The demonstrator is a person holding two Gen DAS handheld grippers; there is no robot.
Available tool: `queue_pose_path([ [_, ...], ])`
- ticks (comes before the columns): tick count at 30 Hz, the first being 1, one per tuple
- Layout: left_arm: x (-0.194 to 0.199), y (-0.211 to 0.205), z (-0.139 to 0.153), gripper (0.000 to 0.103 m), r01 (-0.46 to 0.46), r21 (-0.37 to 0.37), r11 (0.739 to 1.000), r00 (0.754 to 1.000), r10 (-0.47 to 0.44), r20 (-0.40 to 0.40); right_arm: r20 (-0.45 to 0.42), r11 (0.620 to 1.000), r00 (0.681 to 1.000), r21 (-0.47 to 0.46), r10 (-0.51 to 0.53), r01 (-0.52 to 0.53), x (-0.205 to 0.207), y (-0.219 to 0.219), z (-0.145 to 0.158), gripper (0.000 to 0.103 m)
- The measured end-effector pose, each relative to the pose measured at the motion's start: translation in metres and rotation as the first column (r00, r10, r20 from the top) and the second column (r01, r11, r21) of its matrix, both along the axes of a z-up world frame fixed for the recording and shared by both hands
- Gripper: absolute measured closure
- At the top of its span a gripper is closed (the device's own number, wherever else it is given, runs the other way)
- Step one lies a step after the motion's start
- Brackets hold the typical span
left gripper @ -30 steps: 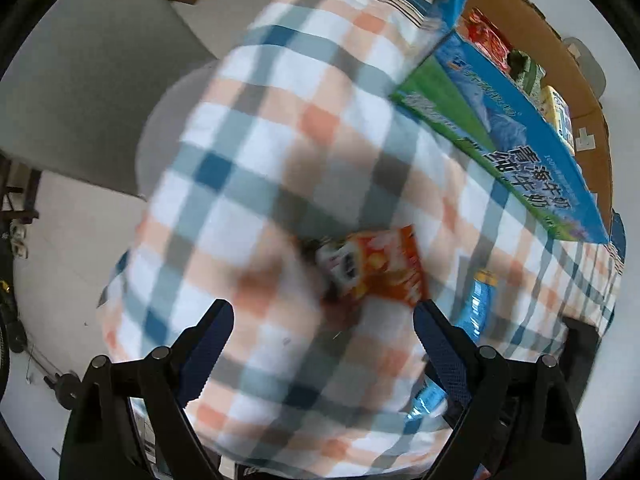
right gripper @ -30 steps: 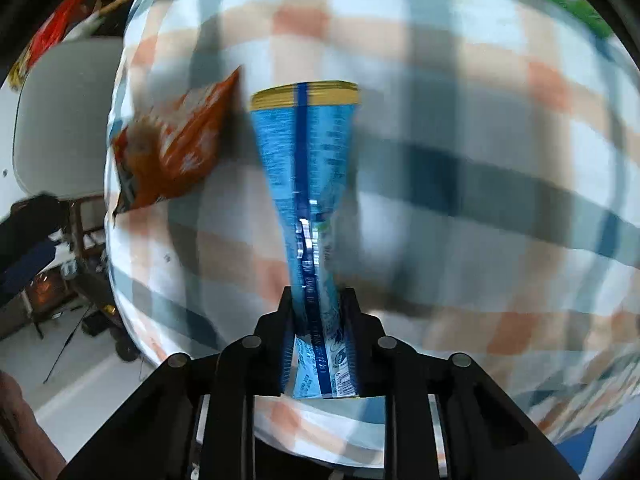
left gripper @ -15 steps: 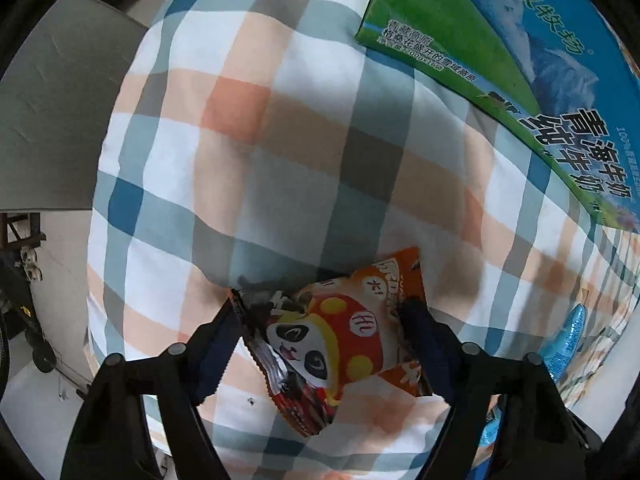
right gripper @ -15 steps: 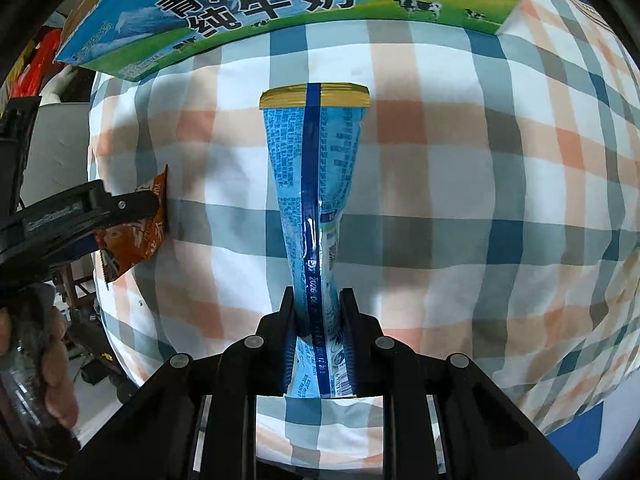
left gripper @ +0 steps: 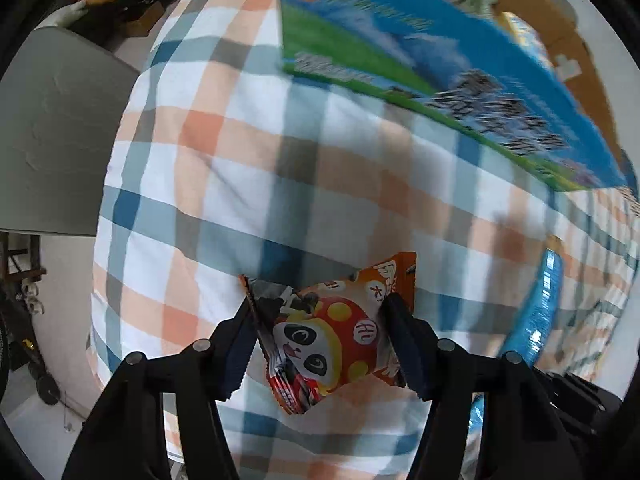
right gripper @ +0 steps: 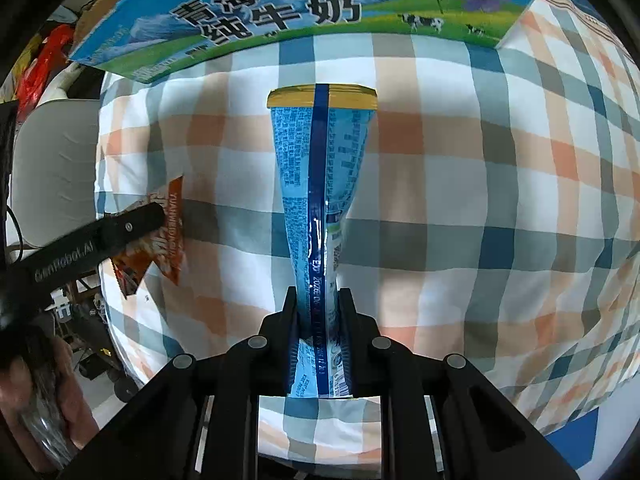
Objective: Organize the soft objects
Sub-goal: 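Place the panda bag and blue tube snack into the box and open both tools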
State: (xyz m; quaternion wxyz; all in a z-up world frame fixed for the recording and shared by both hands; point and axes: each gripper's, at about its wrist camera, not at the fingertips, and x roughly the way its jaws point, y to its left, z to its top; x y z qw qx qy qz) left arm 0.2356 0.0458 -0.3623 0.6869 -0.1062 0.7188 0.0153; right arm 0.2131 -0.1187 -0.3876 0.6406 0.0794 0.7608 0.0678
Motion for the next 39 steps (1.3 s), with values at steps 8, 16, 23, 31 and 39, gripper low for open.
queue_pose_path([
  [8,0.015,-0.02,0.089,0.045,0.018,-0.131,0.991,0.988,0.002,0.152,0.038,0.999,0.999,0.042,0.002,-0.004,0.006,-0.011,0.034,0.085],
  [16,0.082,-0.027,0.167,0.045,0.094,-0.118,0.989,0.95,-0.054,0.308,0.165,0.994,0.986,0.111,-0.019,0.001,0.049,-0.024,0.112,0.085],
  [23,0.152,-0.026,0.157,0.047,0.116,-0.049,0.992,0.953,-0.097,0.287,0.243,0.996,0.969,0.09,-0.036,0.015,0.12,-0.029,0.151,0.085],
  [31,0.209,-0.024,0.098,0.05,0.105,-0.023,0.994,0.979,-0.099,0.18,0.235,0.999,0.971,0.04,-0.039,0.031,0.199,-0.021,0.135,0.085],
  [39,0.231,-0.024,0.031,0.056,0.113,-0.001,0.994,0.992,-0.113,0.048,0.179,1.0,0.984,-0.018,-0.021,0.025,0.253,-0.005,0.073,0.085],
])
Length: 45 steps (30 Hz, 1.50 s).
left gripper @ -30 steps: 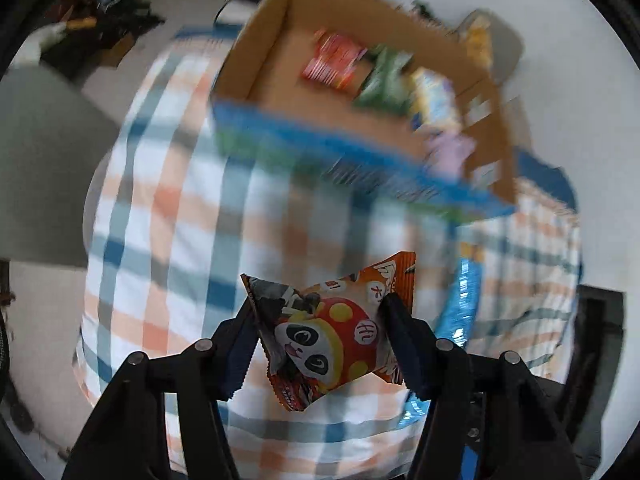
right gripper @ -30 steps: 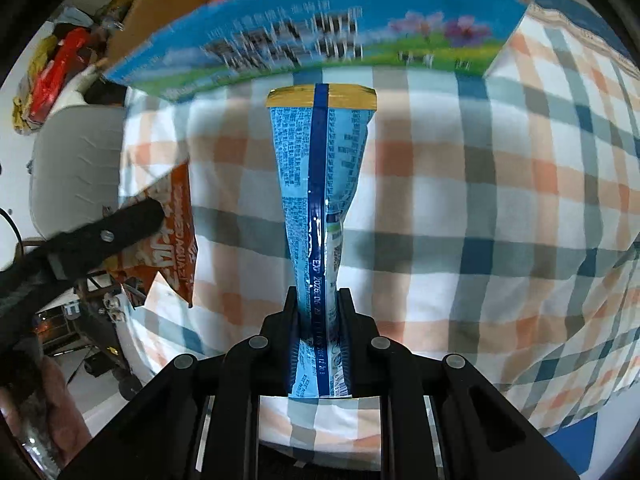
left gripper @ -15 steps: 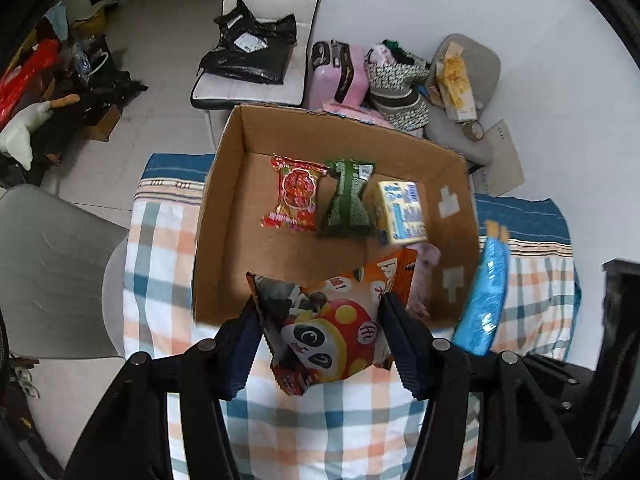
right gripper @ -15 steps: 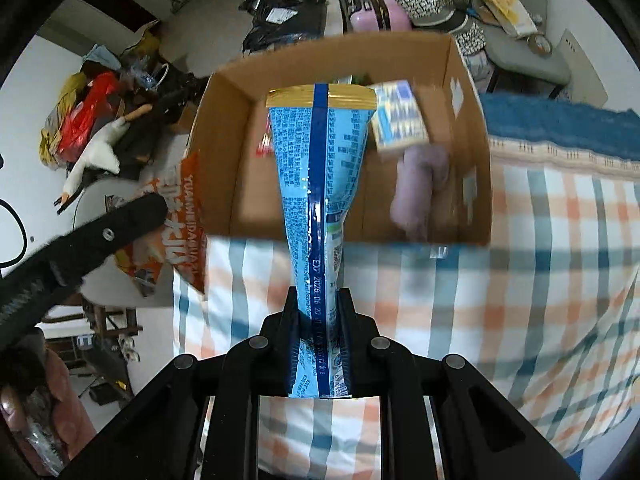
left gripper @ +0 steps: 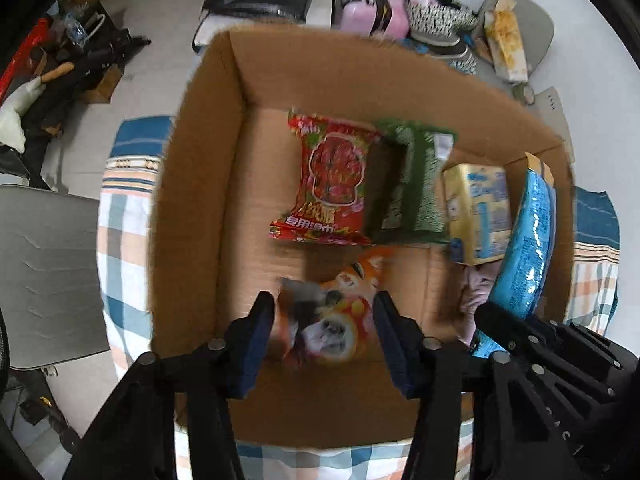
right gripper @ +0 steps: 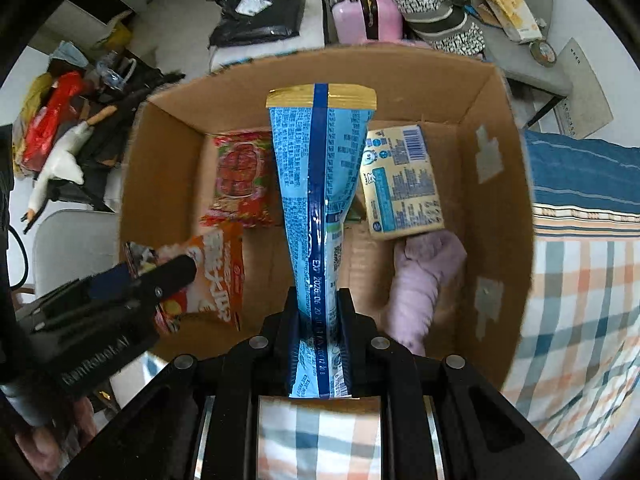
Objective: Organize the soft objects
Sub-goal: 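Place the panda bag and blue tube snack into the box and open both tools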
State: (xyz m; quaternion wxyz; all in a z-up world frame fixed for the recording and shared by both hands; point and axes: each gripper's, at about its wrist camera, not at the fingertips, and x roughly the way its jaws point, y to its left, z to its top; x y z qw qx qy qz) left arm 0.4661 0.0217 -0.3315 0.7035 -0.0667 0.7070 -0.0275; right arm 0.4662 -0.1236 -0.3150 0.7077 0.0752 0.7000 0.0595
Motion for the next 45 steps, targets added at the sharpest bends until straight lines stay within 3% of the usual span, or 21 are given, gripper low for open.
queue_pose_path([
  [7,0.004,0.002,-0.012,0.055,-0.005,0.025,1.0,1.0,0.005,-0.021,-0.079,0.999,0.996,-0.002,0.043,-0.043,0.015,0.009,-0.05,0.085],
  [11,0.003,0.002,-0.012,0.055,-0.006,0.064,0.998,1.0,0.008,-0.024,-0.118,0.998,0.991,0.006,0.066,-0.066,0.018,0.01,-0.064,0.079],
  [16,0.0,0.001,-0.006,0.055,-0.009,0.089,0.996,1.0,0.009,-0.002,-0.11,0.997,0.992,-0.008,0.069,-0.071,0.023,0.007,-0.063,0.057],
  [25,-0.02,-0.002,0.016,0.054,-0.002,0.105,0.995,0.998,-0.005,0.069,-0.064,0.995,0.996,-0.08,0.056,-0.061,0.012,-0.02,-0.049,0.055],
  [29,-0.028,-0.007,0.027,0.047,-0.005,0.114,0.994,0.994,-0.008,0.113,-0.055,0.995,0.998,-0.093,0.039,-0.044,-0.001,-0.029,-0.045,0.048],
  [32,-0.032,-0.009,0.032,0.016,-0.009,0.125,0.992,0.991,-0.008,0.136,-0.041,0.994,0.999,-0.104,0.025,-0.03,-0.018,-0.037,-0.038,0.038],
  [33,-0.033,-0.011,0.033,0.012,-0.009,0.13,0.991,0.99,-0.01,0.142,-0.039,0.994,0.999,-0.102,0.021,-0.025,-0.022,-0.04,-0.038,0.034],
  [35,-0.035,-0.013,0.035,0.011,-0.007,0.14,0.99,0.988,-0.015,0.151,-0.03,0.995,0.999,-0.103,0.013,-0.016,-0.026,-0.044,-0.035,0.009],
  [37,-0.037,-0.016,0.038,0.009,-0.003,0.141,0.99,0.987,-0.02,0.158,-0.01,0.994,1.0,-0.112,0.006,-0.007,-0.03,-0.047,-0.031,0.0],
  [45,-0.051,-0.018,0.055,0.009,-0.023,0.135,0.991,0.98,-0.004,0.197,0.051,0.988,0.998,-0.151,-0.028,0.036,-0.036,-0.055,-0.011,0.0],
])
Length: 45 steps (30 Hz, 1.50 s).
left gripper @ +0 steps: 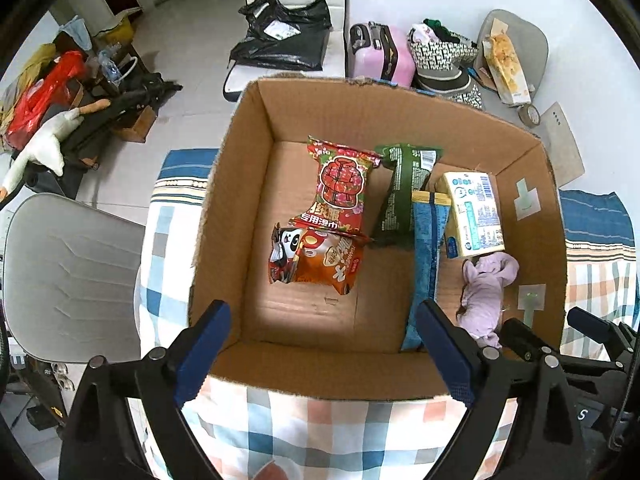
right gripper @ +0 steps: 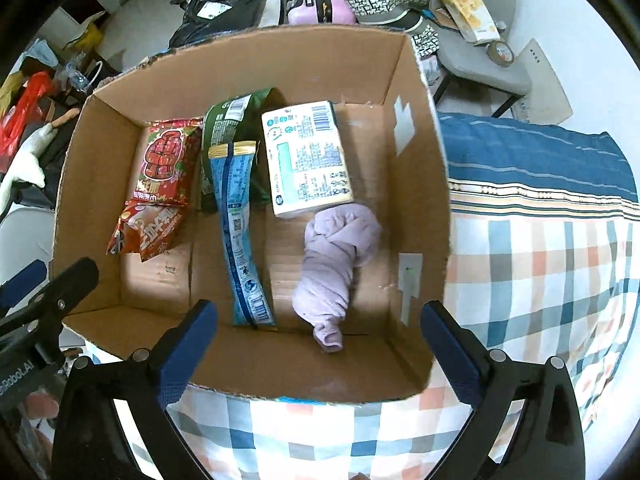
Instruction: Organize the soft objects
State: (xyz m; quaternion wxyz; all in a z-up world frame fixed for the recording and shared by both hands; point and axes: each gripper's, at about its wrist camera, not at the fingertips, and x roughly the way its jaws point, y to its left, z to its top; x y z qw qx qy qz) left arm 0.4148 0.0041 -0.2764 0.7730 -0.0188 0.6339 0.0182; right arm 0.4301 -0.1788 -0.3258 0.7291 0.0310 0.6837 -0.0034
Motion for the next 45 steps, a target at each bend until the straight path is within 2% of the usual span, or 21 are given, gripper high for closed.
queue_pose_path([
  [4,-0.015,0.0,0.021,0.009,-0.016,-0.009,1.0,0.999,0.016,0.038,0.02,1.0,1.0,-0.003,-0.007,0.007,-0.006,-0.004,0.013,0.0],
  [9,-0.046,-0.003,0.06,0.009,-0.02,0.0,1.0,0.993,0.02,0.12,0.071,1.0,0.998,0.001,0.002,-0.002,-0.028,-0.007,0.044,0.0],
  [18,-0.117,-0.004,0.139,0.009,-0.022,-0.002,1.0,0.966,0.022,0.257,0.227,0.999,0.973,0.003,0.035,-0.037,-0.1,-0.008,0.125,0.0],
  [24,-0.157,-0.004,0.174,0.009,-0.008,0.025,1.0,0.955,0.0,0.297,0.315,0.999,0.949,0.033,0.03,-0.043,-0.153,-0.012,0.179,0.0],
  [31,-0.195,-0.002,0.207,0.009,-0.01,0.007,1.0,0.944,0.007,0.329,0.402,0.998,0.915,0.037,0.022,-0.041,-0.201,-0.02,0.235,0.0],
  [38,-0.225,-0.003,0.238,0.009,-0.009,-0.007,1.0,0.934,0.011,0.358,0.43,0.996,0.902,0.061,0.03,-0.062,-0.244,-0.024,0.274,0.0],
  [45,-0.239,-0.004,0.26,0.009,-0.005,-0.011,1.0,0.918,0.009,0.396,0.458,0.995,0.888,0.061,0.044,-0.08,-0.271,-0.027,0.297,0.0],
])
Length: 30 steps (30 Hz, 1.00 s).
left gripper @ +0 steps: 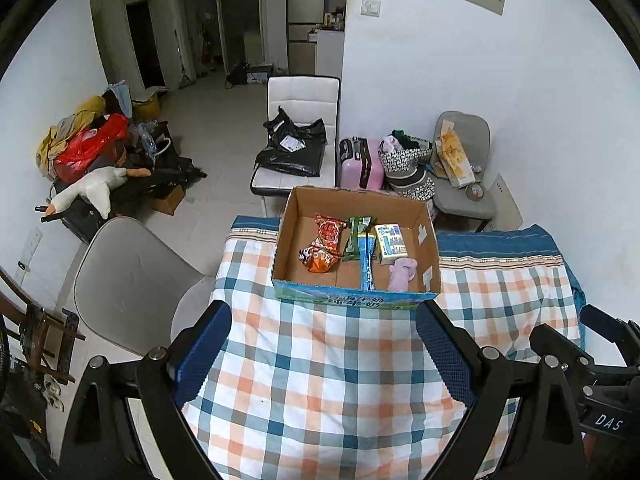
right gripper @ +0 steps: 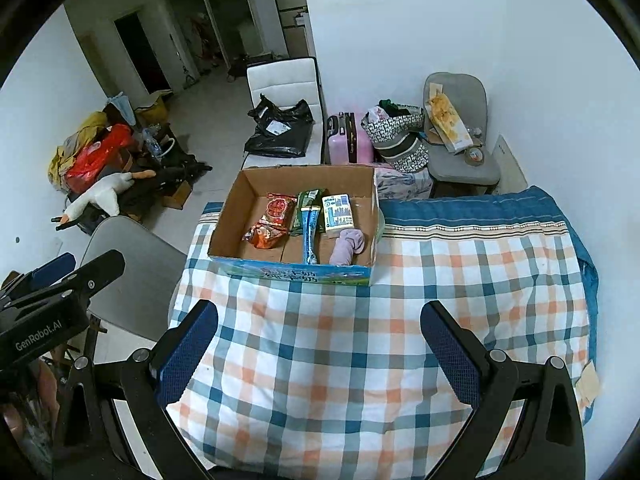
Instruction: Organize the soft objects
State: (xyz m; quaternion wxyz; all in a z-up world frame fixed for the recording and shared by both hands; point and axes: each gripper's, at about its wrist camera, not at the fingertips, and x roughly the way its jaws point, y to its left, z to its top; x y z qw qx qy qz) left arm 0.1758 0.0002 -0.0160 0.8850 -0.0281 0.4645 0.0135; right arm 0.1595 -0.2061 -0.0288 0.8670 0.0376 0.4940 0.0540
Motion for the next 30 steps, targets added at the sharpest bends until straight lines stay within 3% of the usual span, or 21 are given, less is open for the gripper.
queue_pose_path([
  [11,-0.004,-0.005,0.011,0.009,-0.011,0.017,1.0,0.999,0.011,0.042,0.084,1.0,0.996,-0.018,-0.013,0.015,-0.001,-0.007,0.034,0.0],
  [30,-0.003,-0.004,0.018,0.008,-0.016,0.009,1.0,0.999,0.015,0.052,0.103,1.0,0.995,-0.017,-0.017,0.018,0.004,-0.005,0.042,0.0],
])
